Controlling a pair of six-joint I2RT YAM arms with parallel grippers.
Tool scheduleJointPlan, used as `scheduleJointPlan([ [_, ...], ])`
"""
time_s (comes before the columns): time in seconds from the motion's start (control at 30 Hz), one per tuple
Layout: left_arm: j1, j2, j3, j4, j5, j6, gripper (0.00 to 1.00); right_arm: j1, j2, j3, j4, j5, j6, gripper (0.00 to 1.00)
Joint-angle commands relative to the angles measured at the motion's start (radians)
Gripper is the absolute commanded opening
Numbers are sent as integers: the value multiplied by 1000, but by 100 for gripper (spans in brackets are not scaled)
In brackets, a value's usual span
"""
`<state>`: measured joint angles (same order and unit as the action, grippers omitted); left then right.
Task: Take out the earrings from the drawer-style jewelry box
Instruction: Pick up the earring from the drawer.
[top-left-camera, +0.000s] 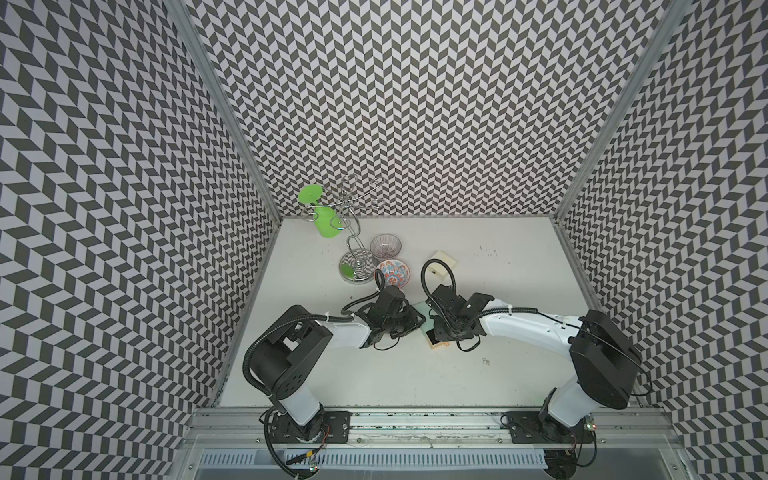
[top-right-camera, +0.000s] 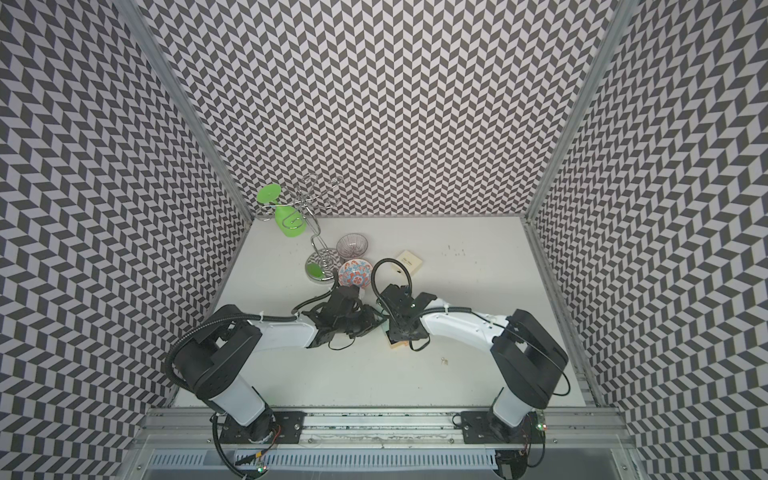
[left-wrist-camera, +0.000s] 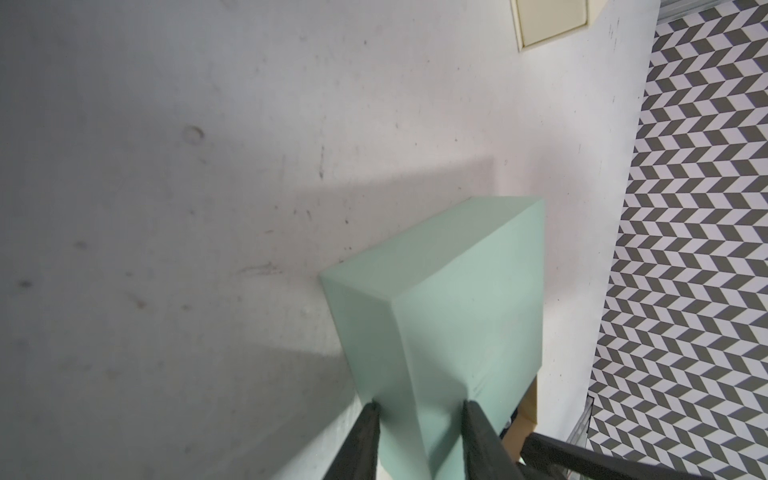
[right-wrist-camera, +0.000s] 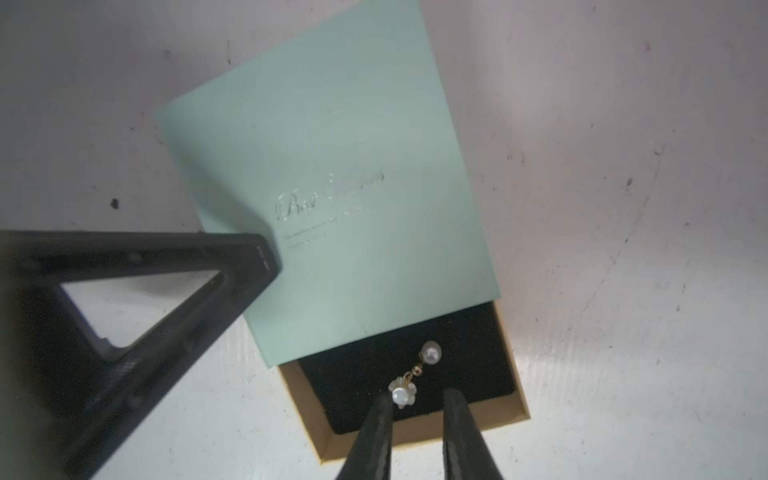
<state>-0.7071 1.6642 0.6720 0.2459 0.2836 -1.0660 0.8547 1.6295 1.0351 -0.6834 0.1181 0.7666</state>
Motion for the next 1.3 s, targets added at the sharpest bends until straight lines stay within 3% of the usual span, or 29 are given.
scheduleJointPlan([
  [0.0,-8,17,-3,-62,-15,14,35,-20,10,-25,53,2,32,24],
  [0.77,-15,22,-3,-60,-13,10,34,-42,66,-44,123,-35,46,24],
  [1.27,-18,32,5,-64,-12,16,34,-42,46,-44,122,-44,53,10],
])
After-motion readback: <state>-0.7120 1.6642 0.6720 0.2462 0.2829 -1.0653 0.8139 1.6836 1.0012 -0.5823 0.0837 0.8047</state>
